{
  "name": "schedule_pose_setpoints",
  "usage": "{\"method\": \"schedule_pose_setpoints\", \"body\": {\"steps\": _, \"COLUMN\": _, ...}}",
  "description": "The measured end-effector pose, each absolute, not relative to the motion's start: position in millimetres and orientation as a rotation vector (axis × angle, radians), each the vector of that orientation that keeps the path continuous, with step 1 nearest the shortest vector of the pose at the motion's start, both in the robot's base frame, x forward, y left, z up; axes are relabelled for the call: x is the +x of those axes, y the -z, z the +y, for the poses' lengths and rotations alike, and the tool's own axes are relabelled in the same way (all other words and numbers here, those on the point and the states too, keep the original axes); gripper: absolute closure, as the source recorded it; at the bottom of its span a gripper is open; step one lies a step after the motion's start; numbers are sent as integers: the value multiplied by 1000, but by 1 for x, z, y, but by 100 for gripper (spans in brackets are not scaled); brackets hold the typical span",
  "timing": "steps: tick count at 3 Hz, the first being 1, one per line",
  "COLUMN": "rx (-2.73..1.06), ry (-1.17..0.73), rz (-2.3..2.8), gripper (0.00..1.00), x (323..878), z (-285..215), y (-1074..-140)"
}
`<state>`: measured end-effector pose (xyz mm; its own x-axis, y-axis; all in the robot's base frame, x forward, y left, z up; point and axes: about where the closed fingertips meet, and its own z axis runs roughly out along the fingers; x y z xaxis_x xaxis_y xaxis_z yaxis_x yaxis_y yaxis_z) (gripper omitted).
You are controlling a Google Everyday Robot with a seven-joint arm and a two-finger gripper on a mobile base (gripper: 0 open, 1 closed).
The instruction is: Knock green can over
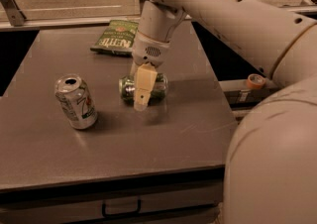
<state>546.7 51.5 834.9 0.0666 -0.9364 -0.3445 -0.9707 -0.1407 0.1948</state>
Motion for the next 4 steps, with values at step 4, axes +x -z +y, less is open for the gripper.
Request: {"method": "schedule_pose_setpoints", "body": {"steps": 4, "rx": -1753, "ry": -36, "rz": 2139, "gripper": 0, "x": 590, "z": -66, "y": -934}}
